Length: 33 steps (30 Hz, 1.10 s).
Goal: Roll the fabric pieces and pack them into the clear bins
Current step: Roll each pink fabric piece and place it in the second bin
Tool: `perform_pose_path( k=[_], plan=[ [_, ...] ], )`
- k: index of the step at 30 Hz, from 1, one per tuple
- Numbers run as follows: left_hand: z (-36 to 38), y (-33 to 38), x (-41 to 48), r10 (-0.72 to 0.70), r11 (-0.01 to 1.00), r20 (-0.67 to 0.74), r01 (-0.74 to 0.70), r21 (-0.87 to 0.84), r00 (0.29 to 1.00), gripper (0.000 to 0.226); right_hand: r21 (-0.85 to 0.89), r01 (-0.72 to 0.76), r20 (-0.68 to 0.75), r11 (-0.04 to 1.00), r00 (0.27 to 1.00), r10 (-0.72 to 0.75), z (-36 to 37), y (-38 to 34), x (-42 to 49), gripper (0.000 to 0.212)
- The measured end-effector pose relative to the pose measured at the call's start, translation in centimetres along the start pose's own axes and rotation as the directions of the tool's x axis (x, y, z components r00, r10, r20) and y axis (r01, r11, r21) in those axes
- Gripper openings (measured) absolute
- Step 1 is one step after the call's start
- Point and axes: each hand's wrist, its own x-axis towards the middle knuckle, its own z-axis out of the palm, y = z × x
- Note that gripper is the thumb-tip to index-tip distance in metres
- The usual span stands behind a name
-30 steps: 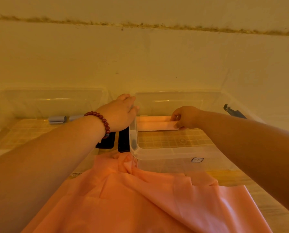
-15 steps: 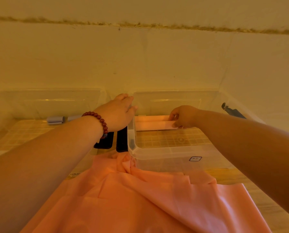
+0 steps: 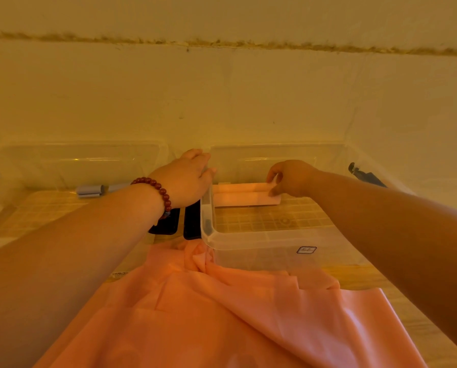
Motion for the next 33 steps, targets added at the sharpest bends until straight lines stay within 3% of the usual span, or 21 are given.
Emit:
perform_pose_path(
  k=[3,7,15,26,33],
  plan=[
    [0.0,0.1,-0.1,0.001,1.000,-0.009,-0.001,0.007,1.000,0.055,0.008,0.029,-0.077,1.000,0.997,-0.029,-0.9,-0.8,-0.8,0.038],
    [0.0,0.3,-0.4,0.005,1.000,-0.023,-0.005,0.029,1.000,0.054,-0.041,0.113,-0.180,0.993,0.976,-0.119,-1.9,-2.1,-2.0,0.035],
    [-0.8,0.9,-1.5,0.051,0.990,-0.137,-0.031,0.140,0.989,0.049,-0.100,0.217,-0.235,0.971,0.943,-0.235,-2.5,-5.0,-5.8,0.030],
    [-0.5,1.9,-7.7,0.182,0.979,-0.287,-0.148,0.138,0.940,0.041,-0.081,0.290,-0.354,0.954,0.886,-0.300,-1.0,-7.3,-13.2,0.025],
    [1.6,2.6,-13.3,0.174,0.985,-0.368,-0.157,0.075,0.913,0.036,-0.128,0.354,-0.422,0.926,0.826,-0.374,2.4,-7.4,-18.2,0.032]
  ],
)
